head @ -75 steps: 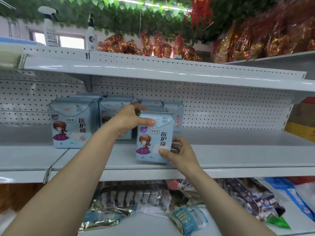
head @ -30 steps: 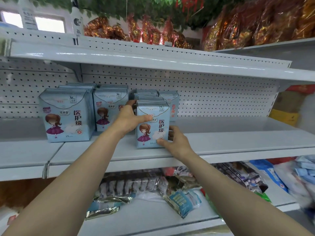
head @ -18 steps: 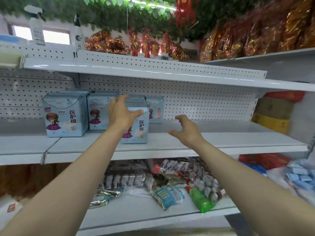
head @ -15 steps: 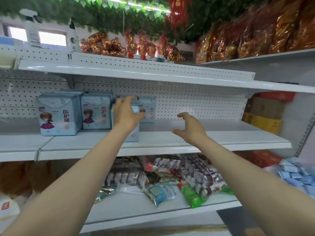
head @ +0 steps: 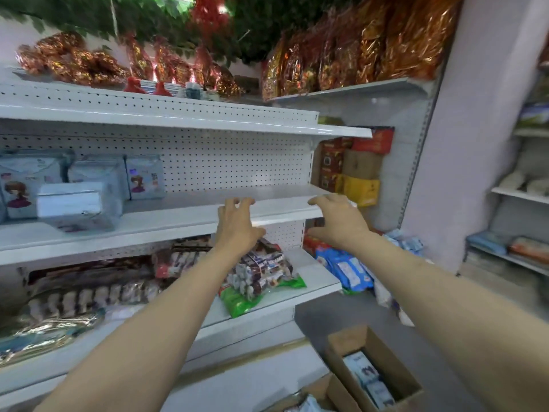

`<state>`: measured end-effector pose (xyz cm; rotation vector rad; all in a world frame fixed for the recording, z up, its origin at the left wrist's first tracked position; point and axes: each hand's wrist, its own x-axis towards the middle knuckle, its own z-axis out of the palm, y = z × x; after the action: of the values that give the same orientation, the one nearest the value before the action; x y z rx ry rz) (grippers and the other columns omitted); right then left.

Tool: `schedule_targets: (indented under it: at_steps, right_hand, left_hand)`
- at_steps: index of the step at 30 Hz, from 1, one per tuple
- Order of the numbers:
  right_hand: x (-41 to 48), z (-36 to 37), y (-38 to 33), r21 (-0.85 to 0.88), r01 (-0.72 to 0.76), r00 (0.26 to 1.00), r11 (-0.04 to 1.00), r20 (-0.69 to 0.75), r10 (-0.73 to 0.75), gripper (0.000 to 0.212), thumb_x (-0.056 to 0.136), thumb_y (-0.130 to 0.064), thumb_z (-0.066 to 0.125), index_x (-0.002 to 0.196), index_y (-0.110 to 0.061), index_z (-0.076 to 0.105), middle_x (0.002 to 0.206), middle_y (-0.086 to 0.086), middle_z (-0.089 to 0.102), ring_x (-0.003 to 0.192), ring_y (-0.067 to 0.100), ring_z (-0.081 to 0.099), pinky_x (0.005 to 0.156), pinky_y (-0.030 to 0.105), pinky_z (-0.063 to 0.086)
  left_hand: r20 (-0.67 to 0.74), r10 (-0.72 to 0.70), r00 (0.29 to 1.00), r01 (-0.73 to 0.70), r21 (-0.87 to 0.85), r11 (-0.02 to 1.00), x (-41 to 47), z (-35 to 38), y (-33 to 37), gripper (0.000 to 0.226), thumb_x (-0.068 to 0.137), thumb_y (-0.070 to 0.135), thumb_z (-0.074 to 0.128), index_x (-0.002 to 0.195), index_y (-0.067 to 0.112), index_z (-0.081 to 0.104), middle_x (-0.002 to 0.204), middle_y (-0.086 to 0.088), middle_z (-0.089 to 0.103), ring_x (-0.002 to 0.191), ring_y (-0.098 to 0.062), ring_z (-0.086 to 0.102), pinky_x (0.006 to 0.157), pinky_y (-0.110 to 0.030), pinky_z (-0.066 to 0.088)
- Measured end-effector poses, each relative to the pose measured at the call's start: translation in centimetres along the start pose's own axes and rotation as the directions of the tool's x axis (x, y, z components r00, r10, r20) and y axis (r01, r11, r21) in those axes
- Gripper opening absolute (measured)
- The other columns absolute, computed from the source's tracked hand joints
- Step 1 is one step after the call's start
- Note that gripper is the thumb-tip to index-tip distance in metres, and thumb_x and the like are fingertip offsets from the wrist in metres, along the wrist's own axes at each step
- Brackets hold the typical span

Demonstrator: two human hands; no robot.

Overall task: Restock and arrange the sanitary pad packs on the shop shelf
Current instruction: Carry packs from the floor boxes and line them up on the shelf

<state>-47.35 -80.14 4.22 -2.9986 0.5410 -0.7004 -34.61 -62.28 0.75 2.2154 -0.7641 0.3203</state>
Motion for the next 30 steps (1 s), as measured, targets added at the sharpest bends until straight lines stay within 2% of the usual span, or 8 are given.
schedule_targets:
  at_steps: [4, 14, 16, 23, 30]
  right_hand:
    - [-3.0, -0.8, 5.1, -0.013, -0.086, 0.996, 0.996, 0.018, 0.086, 0.068, 0.083, -0.040, 0.076, 0.143, -0.024, 0.048, 0.146, 0.006, 0.048, 0.136, 0.029, 0.038, 0.103, 0.045, 0.045]
    - [-4.2, -1.0, 15.7, -0.033, -0.219, 0.975, 0.975, 0.018, 0.220, 0.068, 0.081, -0.036, 0.078, 0.141, -0.026, 0.048, 0.140, 0.006, 0.050, 0.129, 0.029, 0.043, 0.100, 0.042, 0.047]
    - [-3.8, -0.3, 18.1, -0.034, -0.229, 0.973, 0.973, 0.012, 0.230, 0.067, 0.080, -0.034, 0.078, 0.140, -0.026, 0.049, 0.139, 0.005, 0.051, 0.129, 0.028, 0.043, 0.099, 0.042, 0.047]
    - [-0.3, 2.4, 28.3, -0.085, -0.282, 0.958, 0.956, 0.031, 0.285, 0.067, 0.084, -0.025, 0.075, 0.144, -0.022, 0.046, 0.144, 0.010, 0.047, 0.131, 0.032, 0.042, 0.100, 0.042, 0.047]
    - [8.3, 5.8, 40.9, -0.111, -0.351, 0.930, 0.930, 0.071, 0.360, 0.067, 0.085, -0.027, 0.075, 0.145, -0.020, 0.046, 0.145, 0.009, 0.045, 0.133, 0.031, 0.041, 0.103, 0.040, 0.044]
  left_hand:
    - [0.075, -0.010, 0.997, 0.009, 0.023, 1.000, -1.0, 3.9, 3.6, 0.073, 0.083, 0.025, 0.079, 0.147, 0.026, 0.043, 0.152, -0.007, 0.030, 0.141, -0.029, 0.026, 0.109, -0.045, 0.036]
    - [0.172, 0.094, 0.981, -0.087, -0.044, 0.995, 1.5, 13.7, 10.7, 0.073, 0.080, 0.024, 0.081, 0.143, 0.024, 0.045, 0.147, -0.008, 0.034, 0.136, -0.030, 0.029, 0.106, -0.044, 0.038]
    - [0.185, 0.103, 0.977, -0.091, -0.070, 0.993, 2.5, 16.2, 11.9, 0.072, 0.079, 0.025, 0.081, 0.142, 0.025, 0.047, 0.145, -0.009, 0.035, 0.134, -0.030, 0.030, 0.104, -0.045, 0.043]
    - [0.245, 0.142, 0.959, -0.127, -0.075, 0.989, 7.9, 26.6, 16.9, 0.072, 0.080, 0.023, 0.081, 0.143, 0.025, 0.047, 0.143, -0.009, 0.037, 0.134, -0.030, 0.033, 0.107, -0.043, 0.038]
    - [0.270, 0.187, 0.945, -0.161, -0.114, 0.980, 18.4, 38.5, 22.0, 0.067, 0.082, 0.026, 0.079, 0.142, 0.027, 0.048, 0.143, -0.007, 0.039, 0.131, -0.031, 0.037, 0.105, -0.041, 0.040]
